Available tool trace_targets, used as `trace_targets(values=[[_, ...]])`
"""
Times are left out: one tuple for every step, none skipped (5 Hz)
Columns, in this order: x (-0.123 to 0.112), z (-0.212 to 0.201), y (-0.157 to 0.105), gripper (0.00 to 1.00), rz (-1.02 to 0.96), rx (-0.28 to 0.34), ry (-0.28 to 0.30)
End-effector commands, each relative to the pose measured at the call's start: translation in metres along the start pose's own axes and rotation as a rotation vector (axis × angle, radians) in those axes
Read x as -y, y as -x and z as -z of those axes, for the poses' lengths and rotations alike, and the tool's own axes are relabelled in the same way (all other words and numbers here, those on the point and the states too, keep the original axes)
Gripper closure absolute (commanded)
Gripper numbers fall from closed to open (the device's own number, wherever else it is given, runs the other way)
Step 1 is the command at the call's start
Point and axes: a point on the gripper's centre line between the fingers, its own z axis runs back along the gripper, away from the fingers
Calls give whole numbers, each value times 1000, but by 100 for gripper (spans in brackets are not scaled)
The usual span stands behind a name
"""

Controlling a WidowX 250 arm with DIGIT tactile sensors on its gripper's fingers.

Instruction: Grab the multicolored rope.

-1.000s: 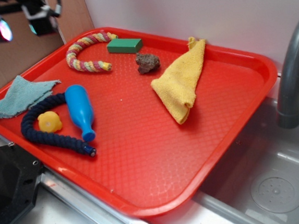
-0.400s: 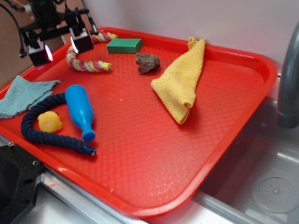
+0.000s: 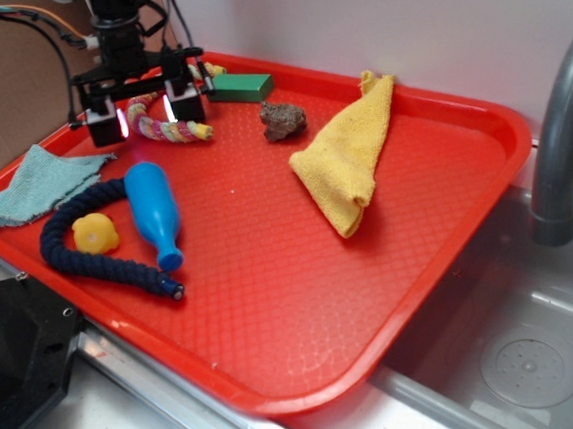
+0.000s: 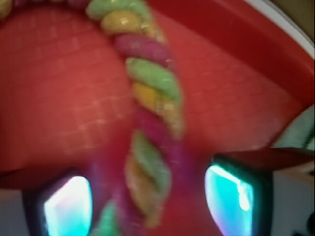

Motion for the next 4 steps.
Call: trace_targets(values=[[0, 6, 3, 100, 36, -30, 16], [1, 10, 4, 100, 67, -52, 13], [1, 13, 4, 100, 76, -69, 11], [0, 12, 4, 100, 100, -75, 5]])
